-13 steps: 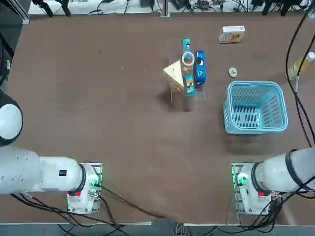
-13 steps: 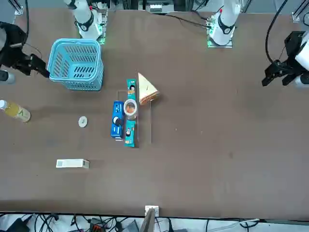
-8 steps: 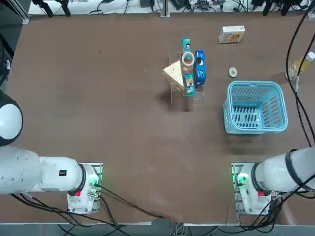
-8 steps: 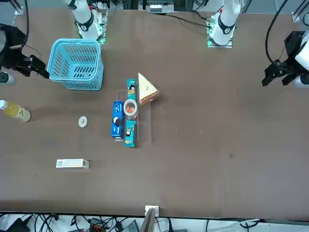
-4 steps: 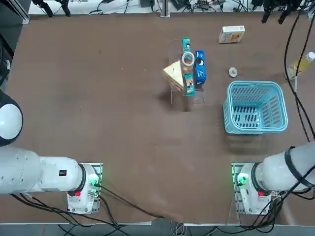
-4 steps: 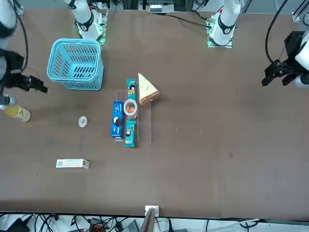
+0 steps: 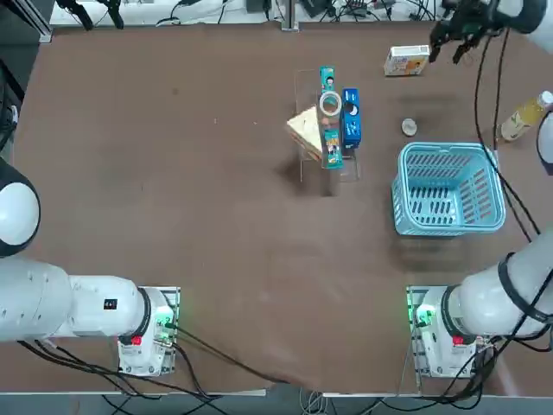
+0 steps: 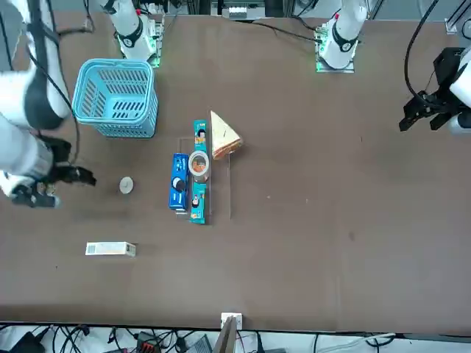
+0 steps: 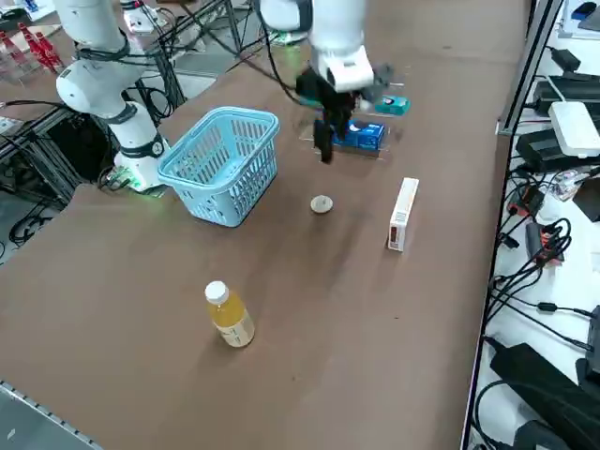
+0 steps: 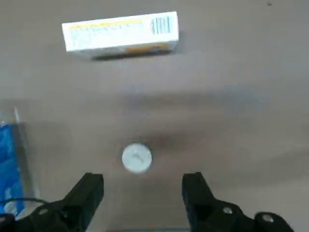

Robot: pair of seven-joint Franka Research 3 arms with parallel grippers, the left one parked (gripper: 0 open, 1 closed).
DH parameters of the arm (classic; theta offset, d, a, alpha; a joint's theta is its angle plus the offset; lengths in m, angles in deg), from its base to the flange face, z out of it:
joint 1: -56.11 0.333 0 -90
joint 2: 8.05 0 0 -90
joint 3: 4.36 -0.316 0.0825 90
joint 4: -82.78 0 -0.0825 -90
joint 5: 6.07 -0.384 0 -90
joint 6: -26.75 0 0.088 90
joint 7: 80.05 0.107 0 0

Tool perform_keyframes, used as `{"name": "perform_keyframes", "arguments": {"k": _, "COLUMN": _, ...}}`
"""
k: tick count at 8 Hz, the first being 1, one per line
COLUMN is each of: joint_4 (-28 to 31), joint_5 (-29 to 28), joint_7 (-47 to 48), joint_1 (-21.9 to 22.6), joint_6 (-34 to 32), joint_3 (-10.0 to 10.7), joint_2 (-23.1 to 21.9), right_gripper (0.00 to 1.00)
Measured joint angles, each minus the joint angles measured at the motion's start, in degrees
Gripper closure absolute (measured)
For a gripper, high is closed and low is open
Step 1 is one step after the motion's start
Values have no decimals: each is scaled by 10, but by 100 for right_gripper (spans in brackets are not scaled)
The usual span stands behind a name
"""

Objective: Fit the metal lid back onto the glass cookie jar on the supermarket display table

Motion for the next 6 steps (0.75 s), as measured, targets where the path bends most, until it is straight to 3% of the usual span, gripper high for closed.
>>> {"name": "perform_keyframes", "arguments": {"k": 3, "joint_4": 100, "joint_5": 0, "joint_7": 2, "joint_1": 20, "joint_6": 160, "joint_3": -3, "joint_2": 26, "right_gripper": 0}}
{"name": "perform_keyframes", "arguments": {"k": 6, "joint_4": 186, "joint_5": 0, "joint_7": 6, "joint_1": 36, "joint_6": 248, "joint_3": -3, "joint_2": 29, "right_gripper": 0}}
